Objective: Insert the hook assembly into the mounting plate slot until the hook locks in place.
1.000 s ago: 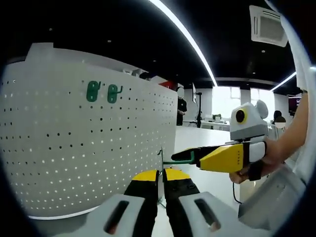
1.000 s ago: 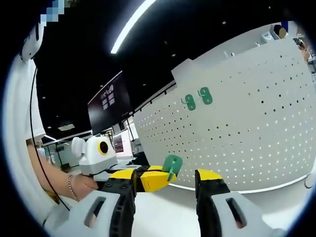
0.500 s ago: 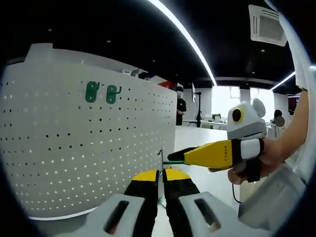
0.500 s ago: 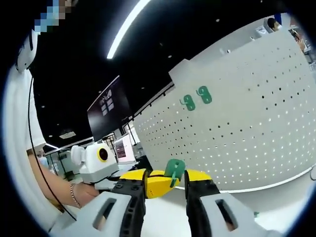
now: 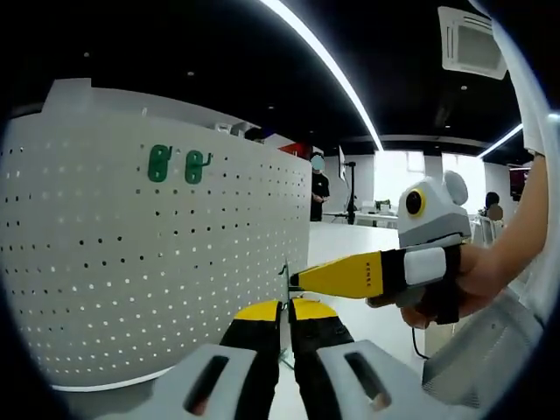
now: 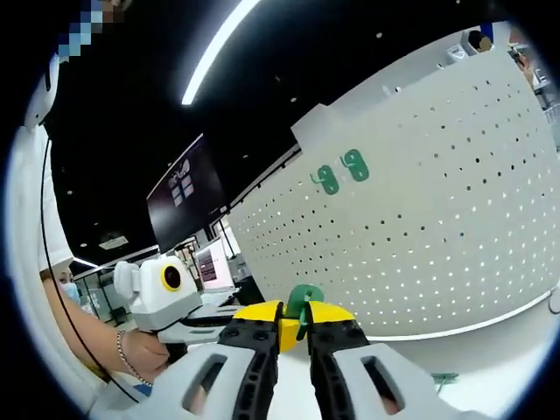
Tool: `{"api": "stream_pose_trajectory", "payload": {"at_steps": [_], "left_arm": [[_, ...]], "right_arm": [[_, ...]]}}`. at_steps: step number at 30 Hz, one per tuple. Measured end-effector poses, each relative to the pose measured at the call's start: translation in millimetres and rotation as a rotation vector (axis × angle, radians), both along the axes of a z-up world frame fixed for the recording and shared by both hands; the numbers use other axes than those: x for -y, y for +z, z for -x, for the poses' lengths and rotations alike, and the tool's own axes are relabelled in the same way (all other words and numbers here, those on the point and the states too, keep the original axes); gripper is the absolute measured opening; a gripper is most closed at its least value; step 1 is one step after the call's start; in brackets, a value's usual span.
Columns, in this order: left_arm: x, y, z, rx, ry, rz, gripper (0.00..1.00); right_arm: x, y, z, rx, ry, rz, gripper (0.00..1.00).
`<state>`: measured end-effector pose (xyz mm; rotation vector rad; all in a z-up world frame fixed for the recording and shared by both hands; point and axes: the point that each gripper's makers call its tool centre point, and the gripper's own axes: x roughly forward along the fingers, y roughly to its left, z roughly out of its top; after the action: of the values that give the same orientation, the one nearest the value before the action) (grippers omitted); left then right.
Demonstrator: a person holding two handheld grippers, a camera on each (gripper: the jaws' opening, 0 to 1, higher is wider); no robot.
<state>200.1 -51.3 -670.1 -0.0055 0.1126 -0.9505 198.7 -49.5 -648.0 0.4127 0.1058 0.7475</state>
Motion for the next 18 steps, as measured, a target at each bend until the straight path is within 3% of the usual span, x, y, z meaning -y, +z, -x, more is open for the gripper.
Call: {"api": "stream_pose_trajectory", "payload": {"at_steps": [18], "left_arm": [[-2.3, 0.1, -0.6, 0.004, 0.017, -0.002, 0.03]], "right_arm": [[0.6, -9.5, -1.7, -0.028, -0.025, 0.030, 0.02]]}}
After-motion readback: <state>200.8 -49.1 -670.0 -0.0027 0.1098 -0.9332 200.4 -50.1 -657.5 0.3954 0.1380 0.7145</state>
